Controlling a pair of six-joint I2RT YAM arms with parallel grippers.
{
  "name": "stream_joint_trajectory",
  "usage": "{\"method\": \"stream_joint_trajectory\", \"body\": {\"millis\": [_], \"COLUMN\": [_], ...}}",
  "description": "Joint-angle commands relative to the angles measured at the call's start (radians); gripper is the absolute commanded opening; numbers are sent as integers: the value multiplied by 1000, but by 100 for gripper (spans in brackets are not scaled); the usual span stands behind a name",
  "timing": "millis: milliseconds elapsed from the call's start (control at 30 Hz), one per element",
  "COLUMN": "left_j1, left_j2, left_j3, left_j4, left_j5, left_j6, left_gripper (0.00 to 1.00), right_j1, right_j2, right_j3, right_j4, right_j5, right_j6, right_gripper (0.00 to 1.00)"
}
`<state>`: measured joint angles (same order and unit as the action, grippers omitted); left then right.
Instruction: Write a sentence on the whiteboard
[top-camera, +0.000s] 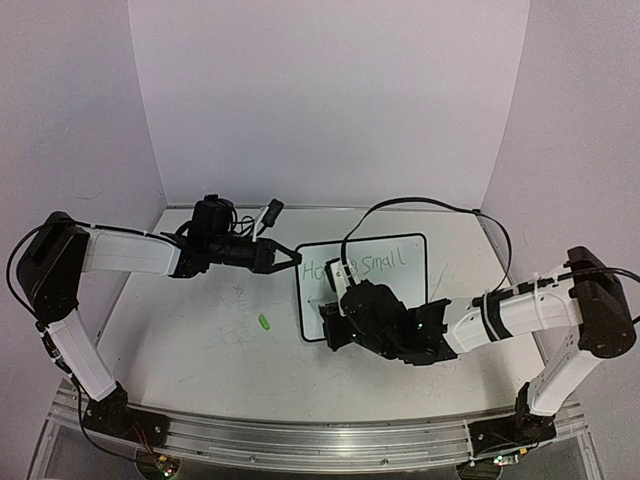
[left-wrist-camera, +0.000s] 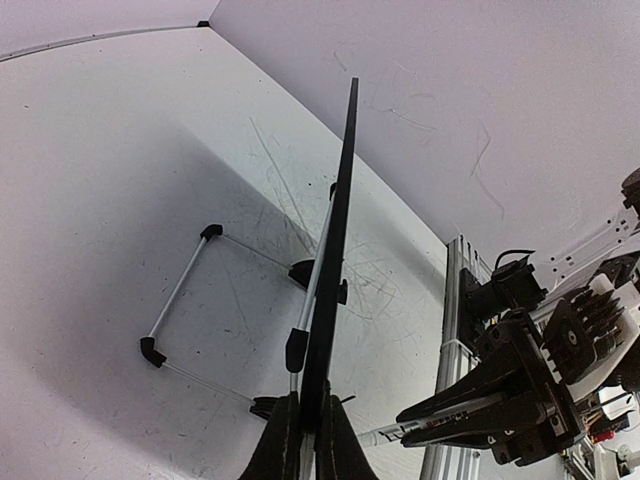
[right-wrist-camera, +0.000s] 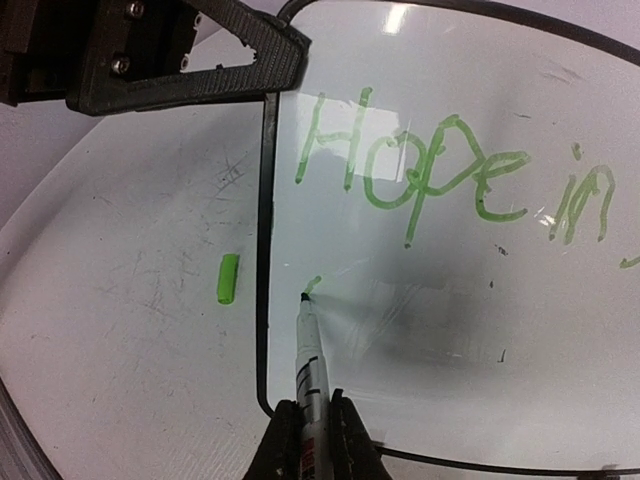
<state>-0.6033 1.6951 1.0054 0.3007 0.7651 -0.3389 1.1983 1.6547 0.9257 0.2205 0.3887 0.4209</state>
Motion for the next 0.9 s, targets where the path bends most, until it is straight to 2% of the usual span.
{"method": "stream_joint_trajectory", "body": {"millis": [0, 367, 867], "left_j1": [2, 0, -1], "left_j2": [-56, -53, -51], "left_j3": [4, 5, 7], "left_j4": [29, 29, 29], "left_j5": [3, 5, 5], "left_j6": [1, 0, 0], "left_gripper": [0, 0, 0], "right_j1": [9, 9, 21], "right_j2": [13, -17, 30], "right_j3": [19, -17, 19], "right_j4": [-5, -63, -52], "right_j5": [-6, 63, 17], "right_j6": [20, 80, 68], "right_gripper": [0, 0, 0]}}
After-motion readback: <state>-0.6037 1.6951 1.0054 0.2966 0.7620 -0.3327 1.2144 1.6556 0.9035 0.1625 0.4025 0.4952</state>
